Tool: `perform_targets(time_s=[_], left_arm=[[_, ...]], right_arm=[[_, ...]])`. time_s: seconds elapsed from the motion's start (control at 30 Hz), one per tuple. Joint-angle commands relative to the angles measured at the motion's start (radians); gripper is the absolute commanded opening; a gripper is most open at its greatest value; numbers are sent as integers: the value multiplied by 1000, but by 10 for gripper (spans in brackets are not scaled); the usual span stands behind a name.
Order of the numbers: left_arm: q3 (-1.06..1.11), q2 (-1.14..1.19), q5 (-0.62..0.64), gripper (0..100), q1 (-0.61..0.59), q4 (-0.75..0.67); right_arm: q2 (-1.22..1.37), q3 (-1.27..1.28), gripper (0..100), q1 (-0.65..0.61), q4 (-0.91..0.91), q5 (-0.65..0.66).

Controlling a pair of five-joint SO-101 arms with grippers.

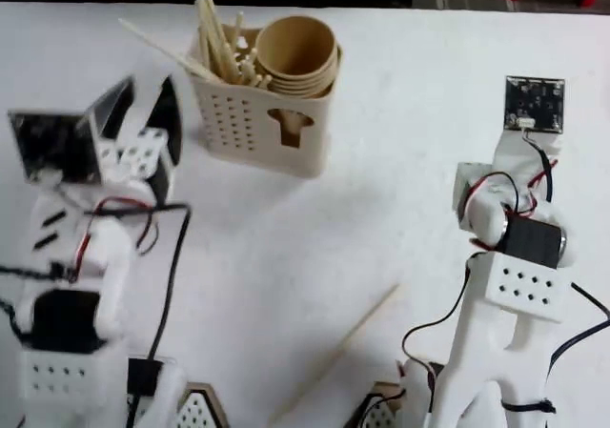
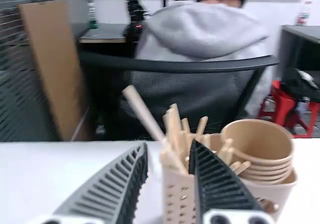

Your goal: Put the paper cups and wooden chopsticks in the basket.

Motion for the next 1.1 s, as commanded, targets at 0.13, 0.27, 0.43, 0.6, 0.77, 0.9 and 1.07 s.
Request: perform_targets(time_s=[0.13,0.27,0.43,0.6,0.77,0.9,1.07], left_arm=[[345,-269,-69,146,-136,3],[508,-357,-69,146,-229,0],[690,-435,-81,146,-277,3],[862,-507,-160,146,-282,-2],[930,-598,-163,146,-282,3],[956,-653,-163,146,-282,14],[953,-699,-163,146,-282,75]], right_arm=[[-24,-203,96,-151,272,-14],[-22,-221,98,-225,364,-152],[-24,-199,101,-275,438,-244],[-24,-69,98,-329,383,-245],[-24,144,101,-340,323,-247],[-24,241,102,-343,280,-247],[-24,311,102,-357,248,-247]])
